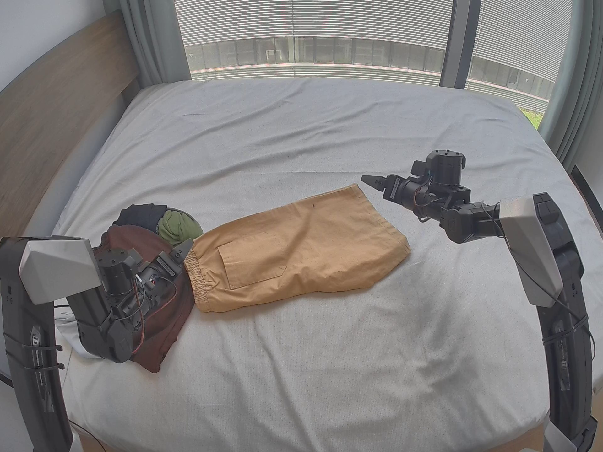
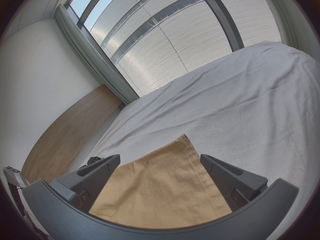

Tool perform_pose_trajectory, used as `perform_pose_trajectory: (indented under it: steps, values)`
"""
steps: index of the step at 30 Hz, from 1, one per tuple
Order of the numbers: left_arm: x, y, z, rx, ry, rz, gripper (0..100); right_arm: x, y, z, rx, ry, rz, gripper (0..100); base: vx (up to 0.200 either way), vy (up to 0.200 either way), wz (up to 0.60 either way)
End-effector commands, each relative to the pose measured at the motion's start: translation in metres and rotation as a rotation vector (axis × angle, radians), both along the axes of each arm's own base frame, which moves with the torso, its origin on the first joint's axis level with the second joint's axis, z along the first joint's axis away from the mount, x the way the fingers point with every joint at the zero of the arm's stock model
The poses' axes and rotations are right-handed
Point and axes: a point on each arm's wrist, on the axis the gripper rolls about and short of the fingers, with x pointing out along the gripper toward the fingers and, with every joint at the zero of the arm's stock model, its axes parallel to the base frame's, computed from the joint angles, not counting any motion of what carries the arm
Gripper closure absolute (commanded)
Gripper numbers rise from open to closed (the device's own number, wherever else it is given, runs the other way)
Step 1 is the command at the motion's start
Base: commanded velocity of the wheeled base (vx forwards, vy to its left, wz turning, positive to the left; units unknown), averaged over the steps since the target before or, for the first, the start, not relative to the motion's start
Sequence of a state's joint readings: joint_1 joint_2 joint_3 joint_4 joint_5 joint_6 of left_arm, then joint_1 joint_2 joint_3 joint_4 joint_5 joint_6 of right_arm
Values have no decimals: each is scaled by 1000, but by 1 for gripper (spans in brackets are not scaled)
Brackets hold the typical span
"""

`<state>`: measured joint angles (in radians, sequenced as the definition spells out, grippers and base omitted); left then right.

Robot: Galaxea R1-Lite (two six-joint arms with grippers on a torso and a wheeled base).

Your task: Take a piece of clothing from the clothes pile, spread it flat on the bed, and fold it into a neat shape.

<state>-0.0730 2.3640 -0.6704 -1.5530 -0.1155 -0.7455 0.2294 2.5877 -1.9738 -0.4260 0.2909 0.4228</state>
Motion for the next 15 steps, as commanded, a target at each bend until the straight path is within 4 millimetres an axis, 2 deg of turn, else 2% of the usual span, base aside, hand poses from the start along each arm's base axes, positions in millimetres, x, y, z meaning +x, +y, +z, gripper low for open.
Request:
perform_pose_trajectory:
  steps: [1, 4, 9, 12, 15]
  values:
    - [-8, -7, 16, -2, -27, -22, 0, -21, 3, 30, -1, -6, 16, 0, 0, 0, 0]
    - [-14, -12, 21, -3, -27, -45, 0, -37, 4, 35, -15, 26, 26, 0, 0, 0, 0]
    - [-20, -24, 19, 4, -10, -79, 0, -61, 4, 30, -89, 48, 57, 0, 0, 0, 0]
    - [-23, -28, 17, 7, 0, -90, 0, -74, 10, 24, -91, 50, 75, 0, 0, 0, 0]
    - [-29, -37, 18, 10, 9, -118, 0, -89, 13, 5, -92, 42, 76, 0, 0, 0, 0]
